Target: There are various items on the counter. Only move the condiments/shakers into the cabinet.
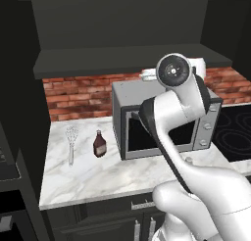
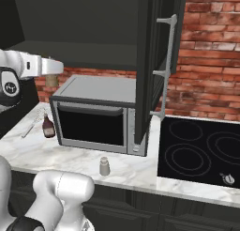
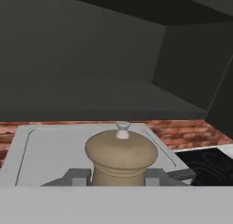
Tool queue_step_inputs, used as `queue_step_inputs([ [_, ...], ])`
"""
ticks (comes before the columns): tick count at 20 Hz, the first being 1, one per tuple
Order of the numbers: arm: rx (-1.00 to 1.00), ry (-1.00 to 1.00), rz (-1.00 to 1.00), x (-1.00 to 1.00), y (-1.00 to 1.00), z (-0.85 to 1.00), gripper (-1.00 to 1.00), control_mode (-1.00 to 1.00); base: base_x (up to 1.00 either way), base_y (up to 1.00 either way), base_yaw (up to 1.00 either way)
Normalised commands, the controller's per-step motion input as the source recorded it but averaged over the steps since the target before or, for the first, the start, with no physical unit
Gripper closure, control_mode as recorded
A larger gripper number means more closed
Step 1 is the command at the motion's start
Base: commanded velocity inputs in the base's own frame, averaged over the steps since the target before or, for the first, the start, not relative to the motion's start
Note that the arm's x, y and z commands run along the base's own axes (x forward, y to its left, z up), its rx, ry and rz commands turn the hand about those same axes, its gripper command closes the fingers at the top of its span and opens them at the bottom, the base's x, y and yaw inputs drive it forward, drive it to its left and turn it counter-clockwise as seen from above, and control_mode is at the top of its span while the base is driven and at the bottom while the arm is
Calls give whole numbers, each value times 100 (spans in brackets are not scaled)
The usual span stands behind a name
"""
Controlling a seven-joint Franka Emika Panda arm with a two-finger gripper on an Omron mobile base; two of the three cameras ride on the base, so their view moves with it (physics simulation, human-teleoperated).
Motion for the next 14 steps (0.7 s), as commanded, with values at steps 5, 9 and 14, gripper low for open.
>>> queue_step_inputs([
  [5, 1, -22, 0, 18, -53, 49, 100, -100, 0, 0, 0],
  [9, 2, -11, 0, 37, -58, 35, 100, -100, 0, 0, 0],
  [14, 3, -2, 0, 46, -47, 27, 100, -100, 0, 0, 0],
])
